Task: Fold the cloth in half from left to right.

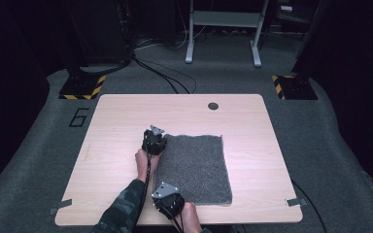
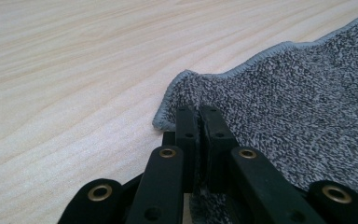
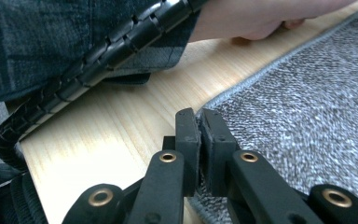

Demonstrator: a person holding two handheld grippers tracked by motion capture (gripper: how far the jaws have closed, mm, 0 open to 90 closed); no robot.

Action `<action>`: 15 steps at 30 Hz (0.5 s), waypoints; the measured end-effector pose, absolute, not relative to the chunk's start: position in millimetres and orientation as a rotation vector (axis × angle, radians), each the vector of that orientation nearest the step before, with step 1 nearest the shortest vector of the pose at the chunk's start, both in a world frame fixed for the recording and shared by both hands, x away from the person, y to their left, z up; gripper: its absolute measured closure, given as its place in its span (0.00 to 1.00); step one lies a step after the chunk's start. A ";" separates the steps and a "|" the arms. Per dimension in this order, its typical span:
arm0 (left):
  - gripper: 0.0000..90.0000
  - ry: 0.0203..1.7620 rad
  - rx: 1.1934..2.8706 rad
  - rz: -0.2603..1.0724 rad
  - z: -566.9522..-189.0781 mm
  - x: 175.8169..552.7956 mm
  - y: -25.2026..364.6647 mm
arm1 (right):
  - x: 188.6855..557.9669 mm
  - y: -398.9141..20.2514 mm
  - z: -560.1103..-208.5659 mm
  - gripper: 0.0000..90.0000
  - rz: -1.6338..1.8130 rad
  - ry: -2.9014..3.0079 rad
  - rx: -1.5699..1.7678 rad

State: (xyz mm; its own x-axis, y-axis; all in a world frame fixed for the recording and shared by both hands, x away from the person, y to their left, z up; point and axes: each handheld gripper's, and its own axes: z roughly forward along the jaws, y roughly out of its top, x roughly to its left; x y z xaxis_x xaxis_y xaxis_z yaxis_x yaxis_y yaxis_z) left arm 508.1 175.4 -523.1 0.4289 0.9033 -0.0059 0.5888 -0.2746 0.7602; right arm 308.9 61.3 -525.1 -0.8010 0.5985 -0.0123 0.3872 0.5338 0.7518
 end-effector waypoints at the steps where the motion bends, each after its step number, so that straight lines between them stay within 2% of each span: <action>1: 0.96 1.264 1.968 0.568 -523.2 508.6 175.5 | 308.1 59.8 -525.0 0.96 1.135 2.496 0.827; 15: 0.96 1.261 1.904 0.561 -501.3 507.8 182.5 | 301.1 47.9 -503.6 0.96 1.254 2.373 0.829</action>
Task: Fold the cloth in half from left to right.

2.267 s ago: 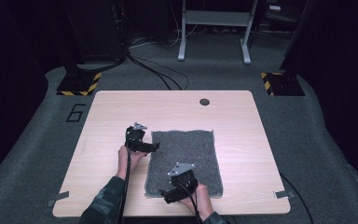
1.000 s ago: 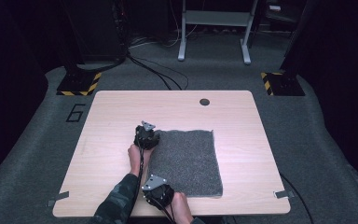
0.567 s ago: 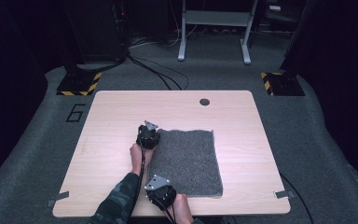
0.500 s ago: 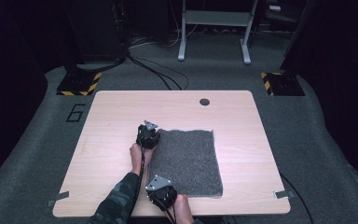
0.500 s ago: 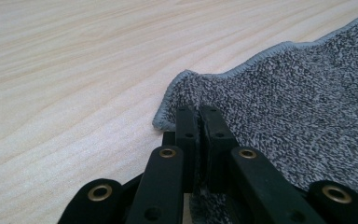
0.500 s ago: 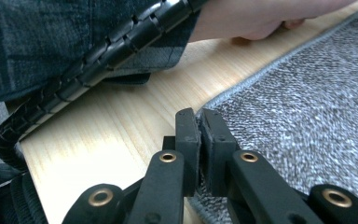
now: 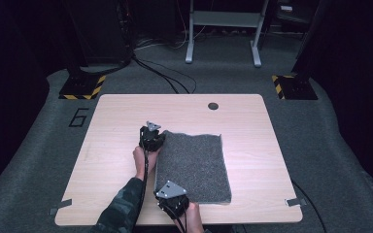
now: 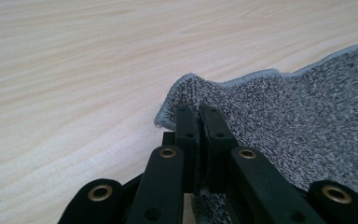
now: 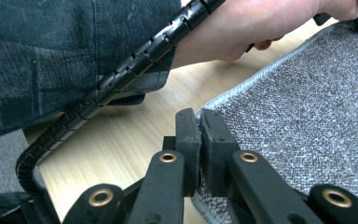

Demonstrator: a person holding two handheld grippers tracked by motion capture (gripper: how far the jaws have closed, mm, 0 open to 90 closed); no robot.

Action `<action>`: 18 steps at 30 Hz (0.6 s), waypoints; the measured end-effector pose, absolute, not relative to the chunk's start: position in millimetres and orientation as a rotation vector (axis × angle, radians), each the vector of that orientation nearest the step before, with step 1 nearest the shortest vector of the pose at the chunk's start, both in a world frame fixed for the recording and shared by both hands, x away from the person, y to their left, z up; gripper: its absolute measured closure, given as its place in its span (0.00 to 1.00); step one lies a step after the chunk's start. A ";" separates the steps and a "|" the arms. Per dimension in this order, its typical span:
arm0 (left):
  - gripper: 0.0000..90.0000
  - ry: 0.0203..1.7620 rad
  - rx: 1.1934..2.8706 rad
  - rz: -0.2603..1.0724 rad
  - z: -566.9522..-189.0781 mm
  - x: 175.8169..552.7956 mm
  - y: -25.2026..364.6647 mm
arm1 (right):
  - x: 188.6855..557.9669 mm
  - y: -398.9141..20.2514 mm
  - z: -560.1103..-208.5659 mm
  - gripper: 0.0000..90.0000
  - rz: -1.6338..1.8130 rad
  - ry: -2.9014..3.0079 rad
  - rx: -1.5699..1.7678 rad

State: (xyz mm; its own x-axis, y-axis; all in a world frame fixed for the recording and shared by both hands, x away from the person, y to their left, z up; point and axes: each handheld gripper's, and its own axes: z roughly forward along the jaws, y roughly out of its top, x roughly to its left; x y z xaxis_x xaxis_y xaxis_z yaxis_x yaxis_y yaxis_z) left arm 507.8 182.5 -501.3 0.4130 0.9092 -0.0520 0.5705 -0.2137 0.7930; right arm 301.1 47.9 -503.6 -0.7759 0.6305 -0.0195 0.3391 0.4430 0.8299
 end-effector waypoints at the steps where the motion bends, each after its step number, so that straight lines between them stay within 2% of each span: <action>1: 0.96 1.260 1.899 0.569 -499.9 507.7 182.6 | 300.8 48.7 -502.1 0.96 1.259 2.370 0.825; 13: 0.96 1.262 1.878 0.645 -461.2 505.2 208.3 | 301.7 64.8 -477.6 0.96 1.362 2.298 0.776; 18: 0.96 1.235 1.926 0.682 -440.2 508.5 209.8 | 301.9 66.2 -461.8 0.96 1.406 2.252 0.758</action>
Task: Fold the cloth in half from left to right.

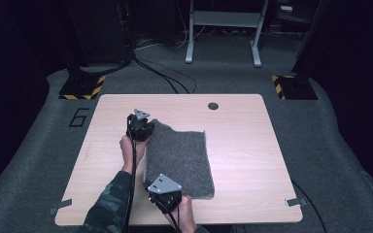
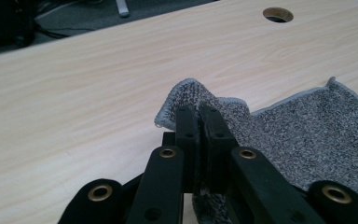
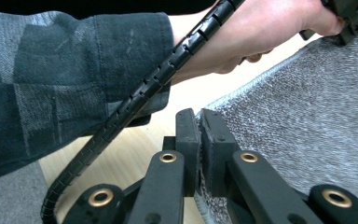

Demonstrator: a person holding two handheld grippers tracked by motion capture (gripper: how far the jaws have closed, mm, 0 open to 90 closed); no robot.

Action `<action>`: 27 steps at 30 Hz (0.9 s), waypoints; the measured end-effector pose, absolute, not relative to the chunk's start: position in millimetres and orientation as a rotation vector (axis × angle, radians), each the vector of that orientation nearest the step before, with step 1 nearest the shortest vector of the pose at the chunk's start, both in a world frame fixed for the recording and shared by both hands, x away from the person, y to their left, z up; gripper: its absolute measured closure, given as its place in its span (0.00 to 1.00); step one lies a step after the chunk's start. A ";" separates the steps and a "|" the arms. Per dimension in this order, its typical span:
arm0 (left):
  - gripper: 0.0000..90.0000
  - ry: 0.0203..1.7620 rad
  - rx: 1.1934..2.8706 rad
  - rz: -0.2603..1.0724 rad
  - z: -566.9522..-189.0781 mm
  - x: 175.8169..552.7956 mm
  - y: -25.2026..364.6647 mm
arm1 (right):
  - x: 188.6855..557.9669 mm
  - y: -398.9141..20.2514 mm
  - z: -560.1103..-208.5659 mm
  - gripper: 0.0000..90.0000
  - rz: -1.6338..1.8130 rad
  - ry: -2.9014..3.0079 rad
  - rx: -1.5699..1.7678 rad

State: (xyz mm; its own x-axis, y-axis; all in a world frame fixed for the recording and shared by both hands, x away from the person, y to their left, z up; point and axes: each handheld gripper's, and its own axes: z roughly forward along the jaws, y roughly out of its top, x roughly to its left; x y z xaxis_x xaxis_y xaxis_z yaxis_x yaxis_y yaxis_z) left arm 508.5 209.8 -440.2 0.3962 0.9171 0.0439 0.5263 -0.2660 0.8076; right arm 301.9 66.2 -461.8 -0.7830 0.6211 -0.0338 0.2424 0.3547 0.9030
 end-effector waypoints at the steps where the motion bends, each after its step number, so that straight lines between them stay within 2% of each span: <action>1: 0.96 1.228 1.933 0.678 -438.5 509.3 208.0 | 303.0 63.9 -460.8 0.96 1.412 2.243 0.754; 27: 0.96 1.103 1.982 0.638 -447.9 522.0 131.3 | 300.4 -11.1 -468.7 0.96 1.322 2.177 0.939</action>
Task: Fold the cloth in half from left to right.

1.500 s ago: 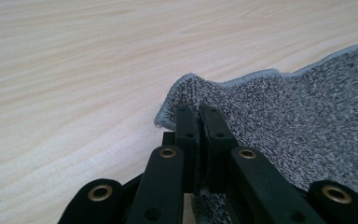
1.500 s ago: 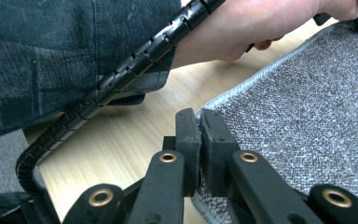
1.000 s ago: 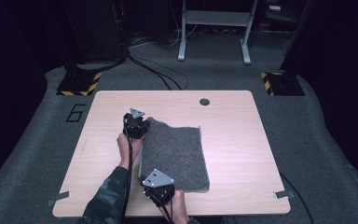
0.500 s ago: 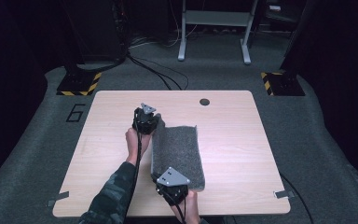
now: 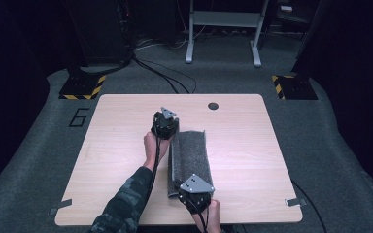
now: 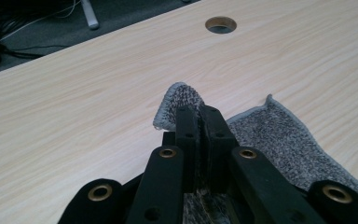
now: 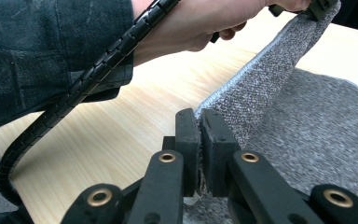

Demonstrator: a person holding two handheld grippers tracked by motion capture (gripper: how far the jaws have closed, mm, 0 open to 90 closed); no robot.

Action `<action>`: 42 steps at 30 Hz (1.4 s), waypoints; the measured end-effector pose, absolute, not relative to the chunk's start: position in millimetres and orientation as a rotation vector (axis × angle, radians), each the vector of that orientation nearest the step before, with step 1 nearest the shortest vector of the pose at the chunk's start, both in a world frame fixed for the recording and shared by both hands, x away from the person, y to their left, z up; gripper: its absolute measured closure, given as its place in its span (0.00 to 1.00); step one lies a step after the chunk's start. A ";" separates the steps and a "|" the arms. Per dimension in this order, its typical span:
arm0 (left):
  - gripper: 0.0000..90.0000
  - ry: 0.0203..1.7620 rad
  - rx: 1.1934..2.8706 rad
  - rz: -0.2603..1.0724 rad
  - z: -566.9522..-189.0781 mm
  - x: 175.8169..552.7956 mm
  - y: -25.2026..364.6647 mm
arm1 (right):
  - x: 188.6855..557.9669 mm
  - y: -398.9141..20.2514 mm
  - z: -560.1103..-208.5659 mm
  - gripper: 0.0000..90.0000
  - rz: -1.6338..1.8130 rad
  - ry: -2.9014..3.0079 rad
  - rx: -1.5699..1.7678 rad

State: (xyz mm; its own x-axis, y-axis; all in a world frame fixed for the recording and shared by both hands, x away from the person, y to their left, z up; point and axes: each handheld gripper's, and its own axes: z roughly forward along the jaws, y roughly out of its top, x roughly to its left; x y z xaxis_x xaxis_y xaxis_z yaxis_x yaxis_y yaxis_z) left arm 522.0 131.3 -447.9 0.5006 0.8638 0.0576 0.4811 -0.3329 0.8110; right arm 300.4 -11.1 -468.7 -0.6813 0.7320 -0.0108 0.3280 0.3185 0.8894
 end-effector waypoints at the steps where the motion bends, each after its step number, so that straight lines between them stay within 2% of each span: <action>1: 0.96 1.099 1.980 0.640 -448.2 522.4 128.9 | 300.3 -12.5 -468.6 0.96 1.321 2.176 0.947; 15: 0.96 1.084 2.044 0.616 -462.8 531.1 102.5 | 303.2 -36.6 -477.1 0.96 1.266 2.151 1.036; 42: 0.96 1.027 2.060 0.561 -477.6 536.9 61.7 | 302.0 -63.6 -497.9 0.95 1.135 2.157 1.139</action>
State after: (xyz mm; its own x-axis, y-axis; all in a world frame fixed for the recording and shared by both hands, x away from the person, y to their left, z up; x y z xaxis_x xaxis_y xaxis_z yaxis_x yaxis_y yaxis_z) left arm 536.9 61.7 -477.6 0.5813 0.8121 0.0506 0.4815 -0.3935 0.7831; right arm 302.0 -63.6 -497.9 -0.5596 0.8287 -0.0102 0.4609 0.3215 0.8271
